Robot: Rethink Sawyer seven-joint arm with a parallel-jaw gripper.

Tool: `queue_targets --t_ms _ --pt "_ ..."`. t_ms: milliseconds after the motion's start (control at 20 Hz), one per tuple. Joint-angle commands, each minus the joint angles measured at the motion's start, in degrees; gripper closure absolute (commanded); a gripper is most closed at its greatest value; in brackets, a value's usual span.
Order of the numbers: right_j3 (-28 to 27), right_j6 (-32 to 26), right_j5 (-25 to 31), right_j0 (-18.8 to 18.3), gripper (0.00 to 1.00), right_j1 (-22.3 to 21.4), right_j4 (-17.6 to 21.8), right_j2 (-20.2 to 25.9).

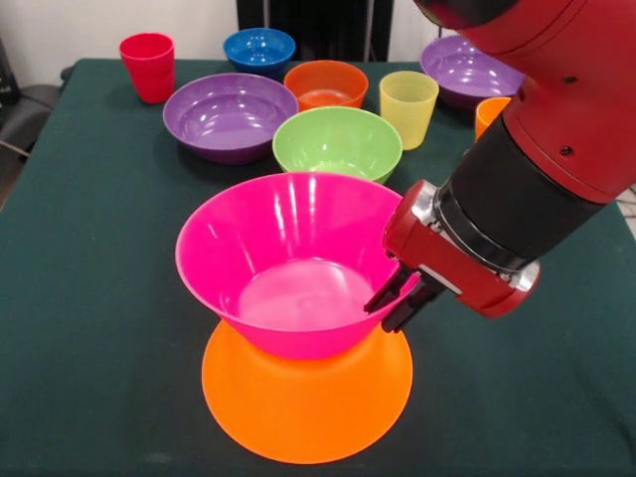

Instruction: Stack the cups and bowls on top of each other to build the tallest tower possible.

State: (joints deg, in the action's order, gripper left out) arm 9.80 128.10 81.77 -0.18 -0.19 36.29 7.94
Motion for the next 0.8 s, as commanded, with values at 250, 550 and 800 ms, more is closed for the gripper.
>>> queue_targets --t_ms 250,550,800 --pt "-0.23 -5.06 4.65 0.53 1.0 -0.16 0.92 3.68" --pt "0.86 -5.48 3.15 0.47 1.0 -0.47 0.35 3.39" --pt "1.33 -6.98 1.75 0.12 0.0 -0.58 -0.32 3.94"
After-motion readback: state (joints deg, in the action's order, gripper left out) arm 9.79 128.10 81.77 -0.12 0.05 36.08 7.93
